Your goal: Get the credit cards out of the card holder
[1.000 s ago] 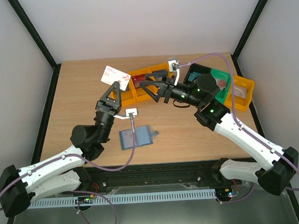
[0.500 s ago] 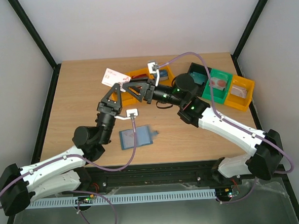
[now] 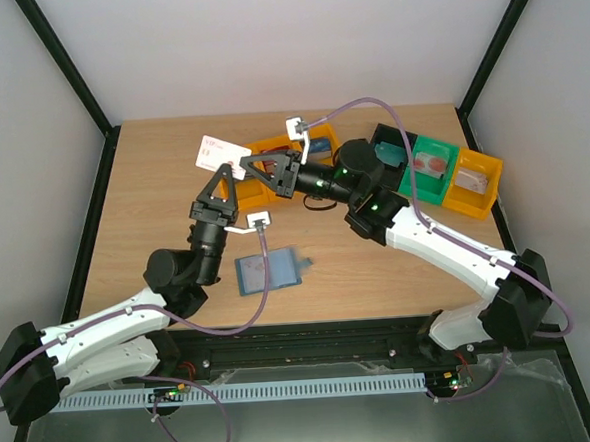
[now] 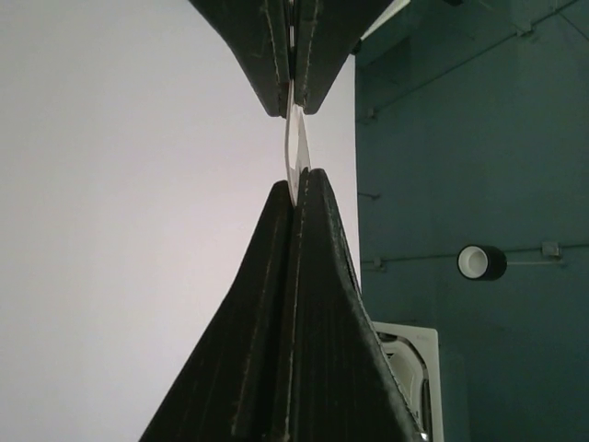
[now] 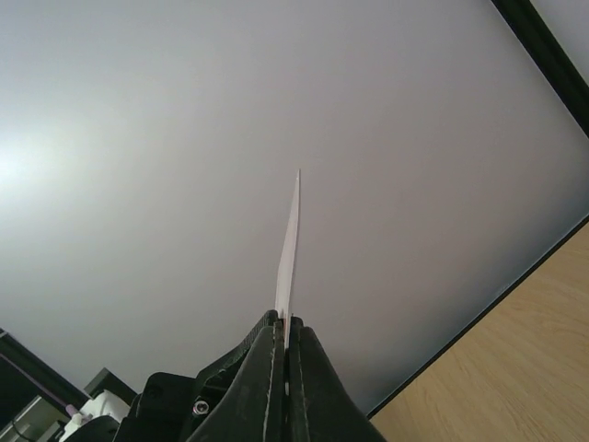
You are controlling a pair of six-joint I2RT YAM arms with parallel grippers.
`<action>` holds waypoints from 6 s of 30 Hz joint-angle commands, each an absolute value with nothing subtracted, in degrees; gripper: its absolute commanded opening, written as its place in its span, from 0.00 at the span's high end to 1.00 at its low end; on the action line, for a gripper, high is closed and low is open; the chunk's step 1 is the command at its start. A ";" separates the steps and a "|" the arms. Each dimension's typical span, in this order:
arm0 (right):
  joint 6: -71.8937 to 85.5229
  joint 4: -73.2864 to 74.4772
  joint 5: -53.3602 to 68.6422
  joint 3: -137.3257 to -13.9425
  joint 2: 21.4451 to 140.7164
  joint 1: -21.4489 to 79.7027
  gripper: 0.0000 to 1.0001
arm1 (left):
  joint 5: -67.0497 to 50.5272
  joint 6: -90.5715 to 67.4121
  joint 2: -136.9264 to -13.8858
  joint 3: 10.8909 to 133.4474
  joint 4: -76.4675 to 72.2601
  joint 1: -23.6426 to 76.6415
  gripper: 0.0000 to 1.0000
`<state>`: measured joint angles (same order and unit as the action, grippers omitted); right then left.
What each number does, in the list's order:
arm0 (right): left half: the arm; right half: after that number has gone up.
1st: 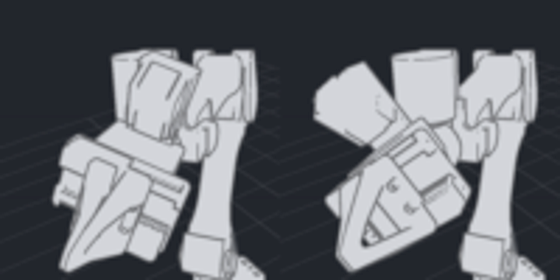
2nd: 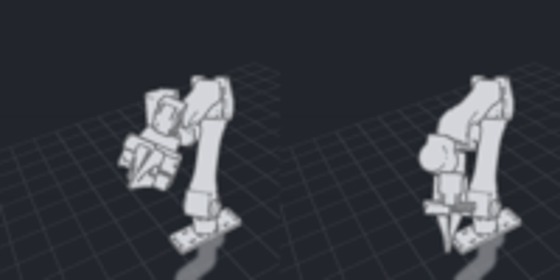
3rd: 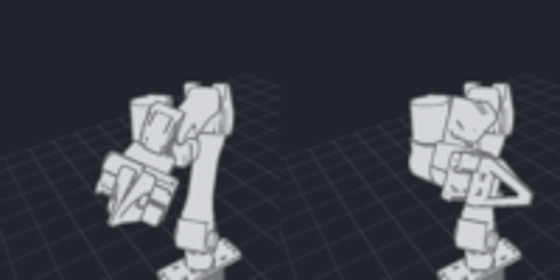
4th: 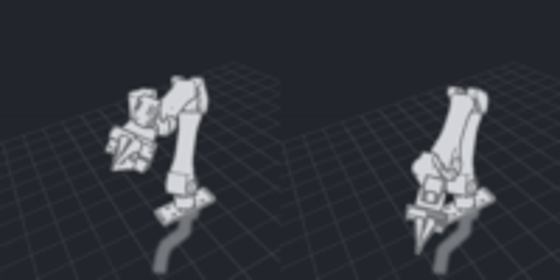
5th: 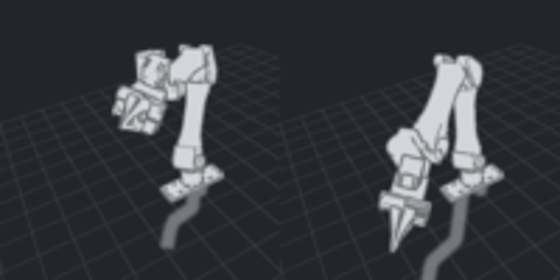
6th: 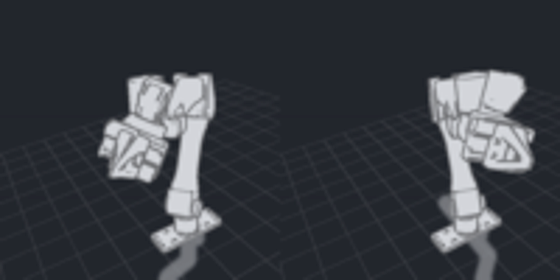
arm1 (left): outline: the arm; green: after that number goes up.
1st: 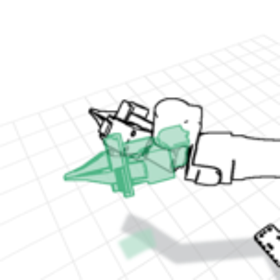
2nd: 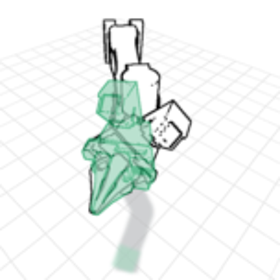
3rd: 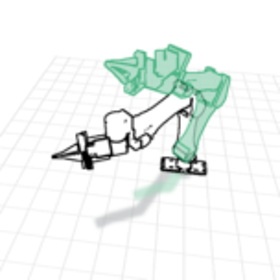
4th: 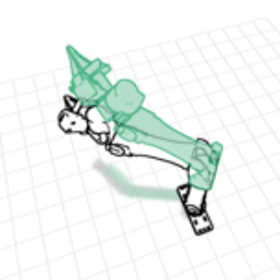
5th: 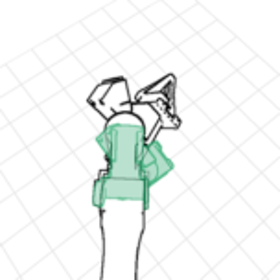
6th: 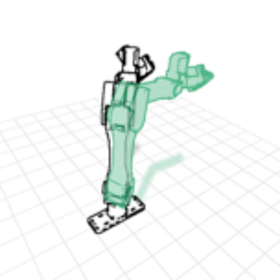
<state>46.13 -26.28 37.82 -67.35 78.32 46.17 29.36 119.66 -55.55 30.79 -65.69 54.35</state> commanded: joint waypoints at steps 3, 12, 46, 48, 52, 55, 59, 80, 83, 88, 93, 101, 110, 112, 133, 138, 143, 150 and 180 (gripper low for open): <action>42.20 -20.32 34.84 -71.57 77.63 46.15 0.98 | 29.95 146.62 -55.42 29.25 -66.95 55.06 0.98; 38.78 -15.98 35.76 -72.27 77.87 44.39 0.98 | 31.30 142.54 -53.53 24.78 -65.39 55.20 0.31; 13.16 2.74 59.54 -67.20 61.66 35.11 0.98 | -59.18 -1.82 -66.34 88.78 38.46 21.86 0.24; 13.03 3.30 59.46 -67.68 61.99 35.16 0.98 | -61.05 -1.08 -66.06 88.28 38.75 21.90 0.25; 12.86 4.02 60.31 -69.20 62.92 35.16 0.98 | -59.74 -0.83 -65.92 87.45 38.94 21.88 0.45; 12.55 4.32 58.89 -69.27 62.67 35.16 0.98 | -61.40 -1.54 -65.79 85.95 38.32 21.88 0.78; 11.81 6.98 57.32 -70.83 63.15 35.13 0.98 | -61.62 -3.30 -64.73 83.79 37.85 21.89 0.98; -25.40 1.06 -9.14 -66.99 59.99 49.92 0.15 | -60.99 -48.87 -62.87 69.16 17.52 8.16 0.98; -51.26 -19.62 -17.74 -55.29 58.17 61.05 0.13 | -60.50 -49.59 -63.48 68.99 17.53 7.44 0.98; -92.85 -51.26 -16.14 -41.48 65.58 66.91 0.06 | -61.17 -49.92 -63.98 69.21 16.84 7.14 0.98; -102.14 -61.92 -18.19 -43.97 75.03 67.37 0.13 | -61.05 -49.77 -64.44 68.35 17.21 7.20 0.98; -106.34 -65.87 -18.98 -45.20 80.49 67.68 0.37 | -61.00 -49.40 -65.30 68.20 17.62 7.34 0.98; -105.67 -65.46 -22.55 -48.95 84.18 67.59 0.58 | -61.28 -49.72 -64.49 65.64 17.14 8.00 0.98; -105.03 -64.80 -23.15 -49.79 84.48 67.59 0.63 | -61.18 -49.66 -64.51 65.20 17.18 8.40 0.98; -61.49 5.13 -21.62 -64.75 72.39 41.01 0.98 | -32.26 -3.58 -73.66 77.67 37.91 6.15 0.01; -59.40 7.60 -7.13 -59.00 68.05 17.45 0.98 | -24.97 3.81 -76.74 71.37 34.89 5.81 0.01; -61.75 1.05 -5.66 -50.53 68.12 0.83 0.98 | -24.05 6.03 -71.04 61.99 25.95 5.34 0.01; -69.07 4.65 -2.04 -48.34 70.36 -12.51 0.98 | -27.01 10.59 -72.63 58.23 25.67 5.10 0.01; -84.02 4.88 4.11 -66.68 101.54 -20.90 0.98 | -35.92 11.94 -86.75 59.17 28.39 -6.59 0.01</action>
<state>-82.59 5.52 4.10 -64.51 98.96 -22.79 -32.84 11.38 -85.93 58.22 27.33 -6.48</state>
